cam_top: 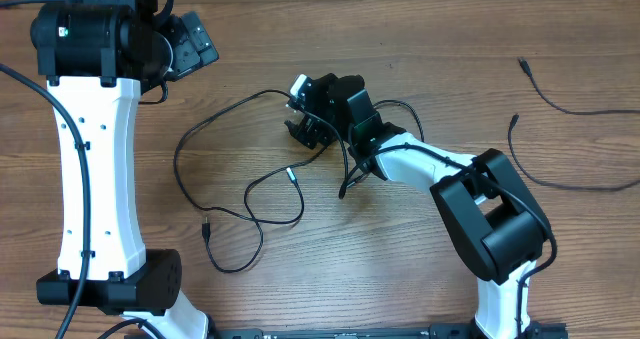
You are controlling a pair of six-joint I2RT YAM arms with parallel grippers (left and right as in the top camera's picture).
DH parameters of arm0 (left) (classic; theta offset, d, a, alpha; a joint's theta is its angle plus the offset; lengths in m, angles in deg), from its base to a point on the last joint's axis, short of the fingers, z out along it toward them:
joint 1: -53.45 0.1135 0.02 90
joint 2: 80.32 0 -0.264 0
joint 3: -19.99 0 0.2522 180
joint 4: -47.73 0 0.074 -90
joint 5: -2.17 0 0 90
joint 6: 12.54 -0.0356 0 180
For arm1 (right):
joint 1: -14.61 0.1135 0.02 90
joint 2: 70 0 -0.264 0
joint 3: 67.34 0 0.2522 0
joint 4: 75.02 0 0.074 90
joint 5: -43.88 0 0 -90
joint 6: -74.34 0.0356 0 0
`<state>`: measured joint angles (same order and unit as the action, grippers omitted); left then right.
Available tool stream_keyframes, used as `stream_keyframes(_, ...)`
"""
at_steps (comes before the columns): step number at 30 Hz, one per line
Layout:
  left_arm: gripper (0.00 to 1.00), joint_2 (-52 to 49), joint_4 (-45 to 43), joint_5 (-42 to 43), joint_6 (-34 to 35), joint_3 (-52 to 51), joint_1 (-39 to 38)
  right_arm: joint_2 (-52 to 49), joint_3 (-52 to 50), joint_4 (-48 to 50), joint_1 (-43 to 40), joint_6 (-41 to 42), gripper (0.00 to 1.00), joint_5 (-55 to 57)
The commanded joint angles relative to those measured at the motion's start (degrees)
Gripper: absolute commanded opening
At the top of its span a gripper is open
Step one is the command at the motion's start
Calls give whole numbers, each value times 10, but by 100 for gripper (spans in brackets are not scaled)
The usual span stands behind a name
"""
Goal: Untangle cables
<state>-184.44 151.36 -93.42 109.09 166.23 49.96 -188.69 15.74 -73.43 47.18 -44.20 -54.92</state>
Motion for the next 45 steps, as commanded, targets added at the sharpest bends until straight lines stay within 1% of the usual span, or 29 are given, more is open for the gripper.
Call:
stream_keyframes(1, 100, -4, 0, 3, 9, 8, 1, -29, 5, 16, 0, -2, 97, -3)
stream_keyframes(4, 99, -4, 0, 3, 9, 8, 1, -41, 5, 35, 0, -1, 94, -14)
stream_keyframes(6, 100, -4, 0, 3, 9, 8, 1, -49, 5, 41, 0, -1, 90, -16)
stream_keyframes(11, 100, -4, 0, 3, 9, 8, 1, -59, 5, 53, 0, -1, 74, -16)
stream_keyframes(12, 100, -4, 0, 3, 9, 8, 1, -59, 5, 57, 0, -1, 69, -16)
stream_keyframes(13, 100, -4, 0, 3, 9, 8, 1, -59, 5, 61, 0, -1, 56, -16)
stream_keyframes(15, 100, -4, 0, 3, 9, 8, 1, -59, 5, 65, 0, -1, 26, -16)
stream_keyframes(16, 100, -4, 0, 3, 9, 8, 1, -59, 5, 65, 0, 0, 4, -15)
stream_keyframes(23, 100, -4, 0, 3, 9, 8, 1, -55, 9, 84, 0, 2, 4, -12)
stream_keyframes(27, 99, -4, 0, 3, 9, 8, 1, -26, 21, 85, -2, 2, 4, 17)
stream_keyframes(30, 99, -4, 0, 3, 9, 8, 1, 16, 28, 85, -3, 1, 4, 56)
stream_keyframes(35, 100, -4, 0, 3, 9, 8, 1, 116, 38, 86, -11, -5, 4, 112)
stream_keyframes(41, 100, -4, 0, 3, 9, 8, 1, 235, 67, 84, -44, -1, 4, 113)
stream_keyframes(45, 99, -4, 0, 3, 9, 8, 1, 290, 85, 78, -72, 0, 4, 113)
